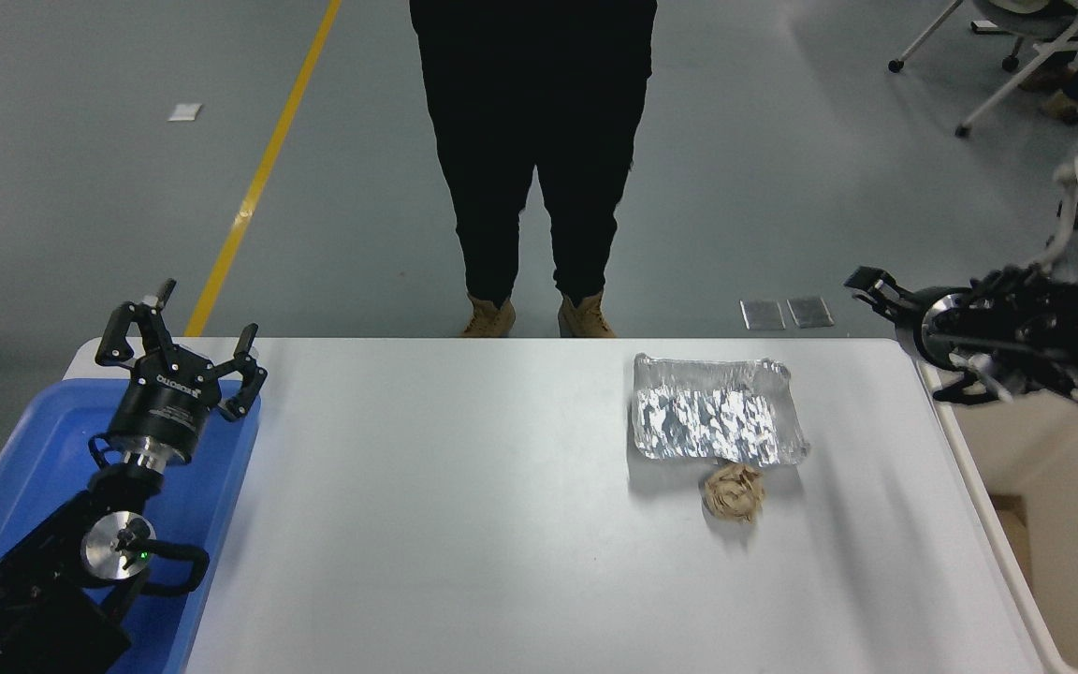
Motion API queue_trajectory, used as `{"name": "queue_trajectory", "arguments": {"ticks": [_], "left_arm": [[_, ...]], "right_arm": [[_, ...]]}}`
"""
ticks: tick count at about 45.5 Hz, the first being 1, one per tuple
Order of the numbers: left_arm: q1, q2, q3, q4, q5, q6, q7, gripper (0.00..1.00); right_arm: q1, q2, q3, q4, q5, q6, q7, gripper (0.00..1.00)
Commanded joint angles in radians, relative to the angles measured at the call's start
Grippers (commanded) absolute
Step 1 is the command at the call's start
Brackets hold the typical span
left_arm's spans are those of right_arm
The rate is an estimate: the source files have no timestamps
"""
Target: Pick up foil plate and place in dustbin
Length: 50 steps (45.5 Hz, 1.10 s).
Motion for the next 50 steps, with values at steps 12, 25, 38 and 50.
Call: {"name": "queue_trajectory", "arguments": {"ticks": [12,25,38,50], "left_arm": [[0.0,0.001,0.0,0.0,0.0,0.0,0.0,0.98],[0.0,0.001,0.0,0.0,0.0,0.0,0.0,0.98],[0.0,0.0,0.0,0.0,0.0,0.0,0.0,0.98],[0.0,0.0,0.0,0.0,0.0,0.0,0.0,0.98]], "right_arm": [[0.509,-0.032,-0.247,0.468,0.012,0.226,-0.006,1.0],[0.764,-0.03,-0.269,0.531,0.042,0.548,-0.025,1.0],[0.894,-0.023,-0.269,0.53,0.043,0.723,-0.023,1.0],[0.896,-0.012,-0.258,0.527,0.043,0.729,-0.02,1.0]]}}
